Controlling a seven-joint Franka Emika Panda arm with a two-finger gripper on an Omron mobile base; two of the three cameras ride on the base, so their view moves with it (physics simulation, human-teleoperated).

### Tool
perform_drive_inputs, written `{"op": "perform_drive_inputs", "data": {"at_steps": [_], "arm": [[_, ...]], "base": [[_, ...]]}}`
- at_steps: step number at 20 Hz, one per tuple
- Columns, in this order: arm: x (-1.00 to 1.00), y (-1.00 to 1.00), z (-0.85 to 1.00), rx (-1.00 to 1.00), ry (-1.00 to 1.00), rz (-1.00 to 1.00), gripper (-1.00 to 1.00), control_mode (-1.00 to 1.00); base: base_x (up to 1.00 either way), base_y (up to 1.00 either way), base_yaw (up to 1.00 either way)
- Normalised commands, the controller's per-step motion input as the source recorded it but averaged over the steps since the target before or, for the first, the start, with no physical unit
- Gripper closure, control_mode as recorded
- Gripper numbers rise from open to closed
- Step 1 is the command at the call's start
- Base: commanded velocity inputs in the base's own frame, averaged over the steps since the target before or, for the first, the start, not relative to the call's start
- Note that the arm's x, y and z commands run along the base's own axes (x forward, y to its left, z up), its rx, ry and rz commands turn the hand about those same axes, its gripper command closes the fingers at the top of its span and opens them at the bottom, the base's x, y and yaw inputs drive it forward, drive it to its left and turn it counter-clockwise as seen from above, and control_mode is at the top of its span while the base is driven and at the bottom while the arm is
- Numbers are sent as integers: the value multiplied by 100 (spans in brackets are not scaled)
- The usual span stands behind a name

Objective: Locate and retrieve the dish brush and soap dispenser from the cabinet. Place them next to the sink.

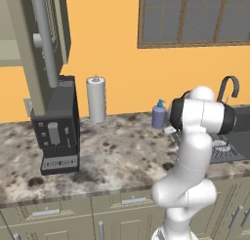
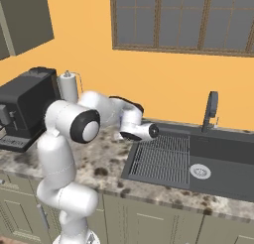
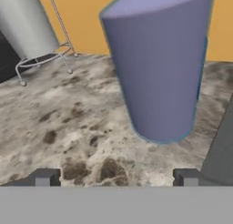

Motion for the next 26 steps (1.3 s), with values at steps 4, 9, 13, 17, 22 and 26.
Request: {"op": "perform_drive_inputs", "data": {"at_steps": [4,9,13,17,22,26], "arm": [[-24,7,44,-5,29,-9,-100,-100],[-28,15,45,-1,32,-9,-100,-100],[-18,16,48,-7,29,-8,-100,-100],[0,6,46,-28,13,-8,-100,-100],[0,4,47,-30,1,-16,-100,-100],[0,0,56,-15,10,-27,-100,-100]], "base": [[0,0,0],[0,0,0],[0,0,0],[0,0,0],[0,0,0],[0,0,0]]}}
